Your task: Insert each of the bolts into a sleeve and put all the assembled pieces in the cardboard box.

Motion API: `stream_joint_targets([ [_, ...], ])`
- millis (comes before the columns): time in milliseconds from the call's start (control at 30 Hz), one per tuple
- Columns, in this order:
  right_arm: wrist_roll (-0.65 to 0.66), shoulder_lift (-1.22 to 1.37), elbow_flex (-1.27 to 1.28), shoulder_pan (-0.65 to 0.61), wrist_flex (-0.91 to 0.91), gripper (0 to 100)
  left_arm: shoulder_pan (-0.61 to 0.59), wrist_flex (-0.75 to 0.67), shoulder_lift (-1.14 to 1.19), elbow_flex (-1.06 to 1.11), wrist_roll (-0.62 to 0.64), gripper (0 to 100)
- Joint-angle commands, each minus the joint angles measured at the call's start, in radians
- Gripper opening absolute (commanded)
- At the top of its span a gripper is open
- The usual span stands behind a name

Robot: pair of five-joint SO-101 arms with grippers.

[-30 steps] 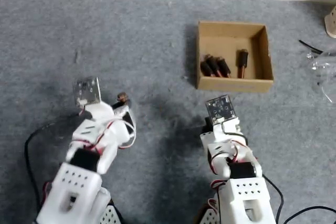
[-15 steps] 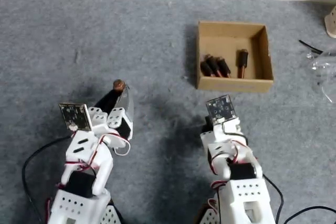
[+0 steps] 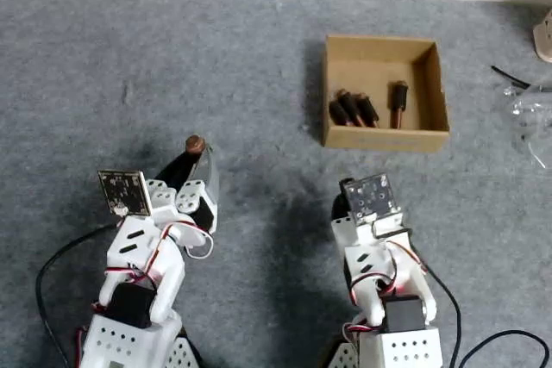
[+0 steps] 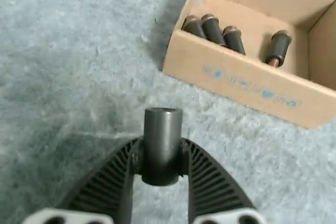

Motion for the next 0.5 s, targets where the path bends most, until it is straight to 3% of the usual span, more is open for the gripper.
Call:
stream_joint_targets([
  [0, 0.002, -0.053, 0.054, 0.004, -0.012, 0.5, 0.015, 0.002, -0.03, 0.022, -0.008, 1],
  [233, 0.008, -0.044, 0.094, -0.188, -0.225, 0.5, 0.015, 0.002, -0.03, 0.022, -0.008, 1],
  [467, 0.003, -0.042, 0.111, -0.317, -0.549, 0.5, 0.015, 0.002, -0.03, 0.022, -0.008, 1],
])
